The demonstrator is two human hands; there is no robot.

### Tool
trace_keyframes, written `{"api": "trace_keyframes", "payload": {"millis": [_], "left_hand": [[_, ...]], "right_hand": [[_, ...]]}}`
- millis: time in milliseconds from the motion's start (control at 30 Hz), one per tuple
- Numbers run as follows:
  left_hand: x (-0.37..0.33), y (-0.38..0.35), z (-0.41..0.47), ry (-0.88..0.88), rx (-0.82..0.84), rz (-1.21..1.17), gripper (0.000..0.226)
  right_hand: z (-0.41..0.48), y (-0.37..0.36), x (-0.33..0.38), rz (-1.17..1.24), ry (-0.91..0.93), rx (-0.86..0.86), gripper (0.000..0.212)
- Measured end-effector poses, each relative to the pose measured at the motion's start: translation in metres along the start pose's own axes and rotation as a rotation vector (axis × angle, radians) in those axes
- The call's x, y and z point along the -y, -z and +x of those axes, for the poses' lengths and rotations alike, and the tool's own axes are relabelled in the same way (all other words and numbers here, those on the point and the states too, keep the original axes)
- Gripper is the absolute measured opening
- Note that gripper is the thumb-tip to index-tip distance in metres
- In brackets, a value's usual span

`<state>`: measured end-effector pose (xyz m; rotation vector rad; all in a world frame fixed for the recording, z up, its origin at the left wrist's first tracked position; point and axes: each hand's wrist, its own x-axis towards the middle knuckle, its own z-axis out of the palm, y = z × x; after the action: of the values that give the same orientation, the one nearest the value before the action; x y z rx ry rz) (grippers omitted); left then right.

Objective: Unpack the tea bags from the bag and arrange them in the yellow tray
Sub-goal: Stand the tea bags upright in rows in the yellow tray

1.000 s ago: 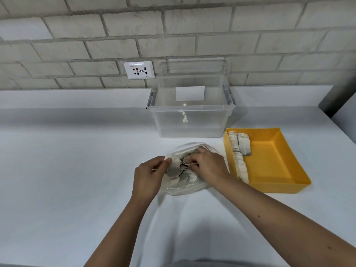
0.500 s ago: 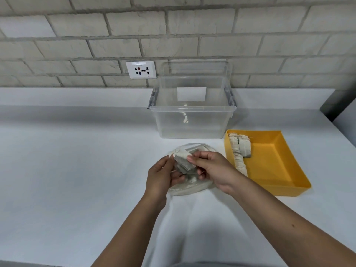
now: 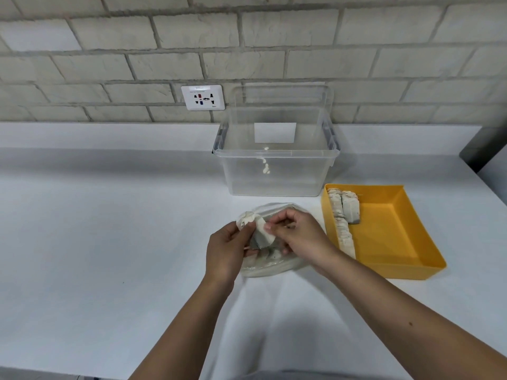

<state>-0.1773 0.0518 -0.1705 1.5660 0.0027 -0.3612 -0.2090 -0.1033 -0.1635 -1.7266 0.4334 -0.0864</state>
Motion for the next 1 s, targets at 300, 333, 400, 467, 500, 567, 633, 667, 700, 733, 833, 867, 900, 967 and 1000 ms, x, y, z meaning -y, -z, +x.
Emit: {"api": "trace_keyframes", "payload": {"millis": [300,333,400,467,500,567,633,667,700,733,833,867,900,967,1000], "left_hand": [[0.002,0.021,0.007,-0.191,-0.024,0.440,0.023],[0.001,0.021,0.007,-0.186,-0.028,0.441,0.024],[0.001,0.022,0.008,-0.178,-0.028,0.440,0.025],[0.001,0.022,0.008,-0.159,-0.030,0.443,0.029],[0.002,0.024,0.009,-0.146,-0.039,0.436,0.031],[0.005,0.028,0.011,-0.127,-0.070,0.416,0.034],[0.007,0.030,0.012,-0.130,-0.089,0.393,0.037],[0.008,0.031,0.013,-0.122,-0.096,0.367,0.040],[0.009,0.031,0.014,-0.107,-0.099,0.330,0.041],[0.008,0.030,0.014,-0.093,-0.092,0.279,0.037],[0.006,0.021,0.013,-0.022,-0.049,0.106,0.019],[0.004,0.017,0.011,0.005,-0.024,0.065,0.018],[0.003,0.013,0.009,0.032,-0.003,0.027,0.018],[0.001,0.006,0.006,0.096,0.025,-0.048,0.019],[0.000,0.004,0.006,0.122,0.035,-0.079,0.021]], "right_hand": [[0.024,0.027,-0.009,-0.830,0.281,-0.044,0.012],[0.023,0.023,-0.011,-0.914,0.286,-0.039,0.013],[0.023,0.016,-0.014,-1.038,0.321,-0.038,0.016],[0.024,0.012,-0.014,-1.111,0.366,-0.052,0.015],[0.024,0.012,-0.013,-1.127,0.387,-0.064,0.014],[0.025,0.015,-0.011,-1.071,0.392,-0.096,0.010],[0.024,0.023,-0.006,-0.842,0.331,-0.120,0.008],[0.024,0.028,-0.004,-0.702,0.297,-0.119,0.009],[0.022,0.031,0.000,-0.567,0.259,-0.113,0.009],[0.020,0.034,0.004,-0.426,0.209,-0.097,0.009],[0.006,0.032,0.015,0.039,0.013,0.058,0.007],[0.001,0.029,0.016,0.139,-0.043,0.111,0.007],[-0.003,0.025,0.016,0.198,-0.082,0.150,0.007],[-0.007,0.015,0.013,0.232,-0.121,0.182,0.006],[-0.009,0.011,0.010,0.217,-0.130,0.175,0.006]]}}
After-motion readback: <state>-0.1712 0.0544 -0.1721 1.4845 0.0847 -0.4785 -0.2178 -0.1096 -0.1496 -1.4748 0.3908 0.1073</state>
